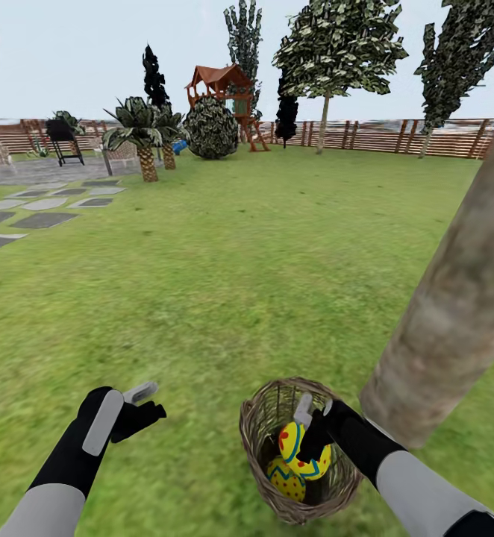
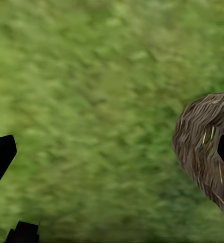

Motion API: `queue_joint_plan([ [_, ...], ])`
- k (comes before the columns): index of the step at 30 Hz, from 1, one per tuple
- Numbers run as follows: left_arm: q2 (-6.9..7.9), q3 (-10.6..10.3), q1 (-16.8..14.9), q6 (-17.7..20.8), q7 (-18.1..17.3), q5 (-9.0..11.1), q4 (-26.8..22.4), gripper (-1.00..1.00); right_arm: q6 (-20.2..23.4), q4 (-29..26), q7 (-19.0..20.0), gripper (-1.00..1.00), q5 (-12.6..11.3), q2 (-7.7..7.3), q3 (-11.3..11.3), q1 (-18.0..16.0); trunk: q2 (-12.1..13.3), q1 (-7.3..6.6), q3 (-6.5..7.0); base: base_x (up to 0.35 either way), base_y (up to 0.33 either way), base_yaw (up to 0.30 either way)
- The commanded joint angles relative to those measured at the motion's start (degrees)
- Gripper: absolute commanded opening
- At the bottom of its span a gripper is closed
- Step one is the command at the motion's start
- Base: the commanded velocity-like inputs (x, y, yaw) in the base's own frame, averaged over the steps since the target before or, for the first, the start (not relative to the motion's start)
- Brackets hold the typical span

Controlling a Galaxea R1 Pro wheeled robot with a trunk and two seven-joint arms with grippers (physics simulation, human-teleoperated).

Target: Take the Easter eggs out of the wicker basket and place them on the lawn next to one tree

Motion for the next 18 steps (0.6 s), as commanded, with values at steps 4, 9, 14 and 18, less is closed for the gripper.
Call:
queue_joint_plan([
  [4, 0.0, 0.0, 0.0, 0.2, 0.5, 0.6, -0.1, 1.0, 0.1, -0.2, 0.4, -1.0, 0.4, -0.05, 0.1, 0.0, 1.6, -0.92, 0.67, -0.096, 0.0, 0.0],
  [9, 0.0, 0.0, 0.0, 0.2, 0.6, 0.6, -0.1, 1.0, -0.4, -0.2, 0.4, -1.0, 0.1, 0.0, -1.6, 0.0, 3.6, -2.02, 1.57, -0.001, 0.0, 0.0],
  [14, 0.0, 0.0, 0.0, 0.2, 0.6, 0.6, 0.0, 1.0, -0.5, -0.5, 0.4, -1.0, 0.1, 0.04, -4.3, 0.0, 5.6, -3.12, 2.47, 0.0, 0.0, 0.0],
  [18, 0.0, 0.0, -0.4, 0.1, 0.6, 0.5, 1.8, 1.0, 0.0, -0.8, 1.4, -1.0, 0.1, 0.04, -4.4, 0.0, 7.2, -4.0, 3.18, 0.0, 0.0, 0.0],
])
